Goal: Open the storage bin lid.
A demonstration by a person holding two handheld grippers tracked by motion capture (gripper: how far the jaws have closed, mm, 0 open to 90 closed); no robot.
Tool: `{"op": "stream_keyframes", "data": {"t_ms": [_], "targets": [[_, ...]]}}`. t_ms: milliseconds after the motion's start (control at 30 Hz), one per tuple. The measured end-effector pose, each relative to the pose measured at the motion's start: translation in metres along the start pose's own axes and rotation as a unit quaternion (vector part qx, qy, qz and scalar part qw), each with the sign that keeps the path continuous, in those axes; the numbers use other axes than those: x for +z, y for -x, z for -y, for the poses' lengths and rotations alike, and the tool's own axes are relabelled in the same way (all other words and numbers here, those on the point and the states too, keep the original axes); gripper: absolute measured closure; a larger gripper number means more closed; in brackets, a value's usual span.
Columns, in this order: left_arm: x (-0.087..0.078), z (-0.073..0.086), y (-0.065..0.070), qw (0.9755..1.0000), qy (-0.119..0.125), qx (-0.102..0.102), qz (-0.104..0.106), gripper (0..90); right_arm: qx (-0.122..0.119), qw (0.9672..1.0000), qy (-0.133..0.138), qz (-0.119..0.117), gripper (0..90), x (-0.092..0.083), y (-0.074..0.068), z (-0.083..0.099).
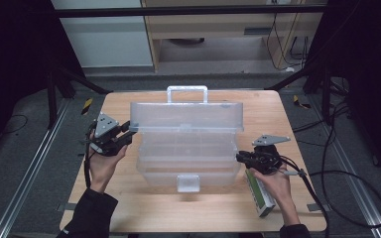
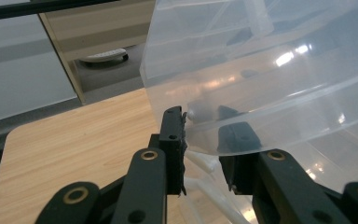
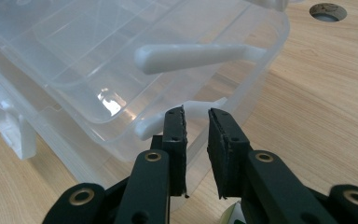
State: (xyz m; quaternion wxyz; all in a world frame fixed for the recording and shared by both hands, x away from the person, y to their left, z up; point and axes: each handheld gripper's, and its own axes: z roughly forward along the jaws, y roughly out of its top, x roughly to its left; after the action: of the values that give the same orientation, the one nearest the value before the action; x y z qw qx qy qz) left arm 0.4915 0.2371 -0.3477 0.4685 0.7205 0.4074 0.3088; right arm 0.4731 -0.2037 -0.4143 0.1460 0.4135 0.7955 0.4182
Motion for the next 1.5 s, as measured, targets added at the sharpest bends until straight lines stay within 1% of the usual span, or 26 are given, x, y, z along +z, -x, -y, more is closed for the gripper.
{"op": "stream_keyframes", "data": {"t_ms": [100, 467, 567, 700, 833, 1067, 1267, 1500], "targets": [[0.002, -0.004, -0.001, 1.0000, 0.004, -0.005, -0.002, 72.0, 0.002, 1.0000, 0.000, -0.002, 77.1, 0.000, 0.000, 0.000], [0.011, -0.021, -0.006, 0.9998, 0.008, -0.009, -0.015, 74.1, 0.003, 1.0000, 0.001, -0.001, 77.3, 0.000, 0.000, 0.000], [0.014, -0.025, -0.007, 0.9997, 0.011, -0.017, -0.017, 74.4, 0.002, 1.0000, 0.001, 0.000, 77.3, 0.000, 0.000, 0.000], [0.019, -0.031, -0.010, 0.9996, 0.010, -0.015, -0.022, 74.7, 0.003, 1.0000, 0.000, -0.001, 77.2, 0.000, 0.000, 0.000], [0.024, -0.038, -0.012, 0.9994, 0.010, -0.010, -0.030, 75.4, 0.002, 1.0000, 0.000, 0.000, 77.1, 0.000, 0.000, 0.000], [0.034, -0.048, -0.018, 0.9992, 0.011, -0.024, -0.032, 75.9, 0.001, 1.0000, 0.001, 0.002, 76.7, 0.000, 0.000, 0.000], [0.041, -0.054, -0.022, 0.9992, 0.010, -0.020, -0.033, 76.1, 0.001, 1.0000, 0.000, 0.001, 76.5, 0.000, 0.000, 0.000], [0.051, -0.061, -0.025, 0.9988, 0.007, -0.022, -0.042, 76.6, 0.001, 1.0000, 0.000, 0.001, 76.2, 0.001, 0.000, 0.000]]}}
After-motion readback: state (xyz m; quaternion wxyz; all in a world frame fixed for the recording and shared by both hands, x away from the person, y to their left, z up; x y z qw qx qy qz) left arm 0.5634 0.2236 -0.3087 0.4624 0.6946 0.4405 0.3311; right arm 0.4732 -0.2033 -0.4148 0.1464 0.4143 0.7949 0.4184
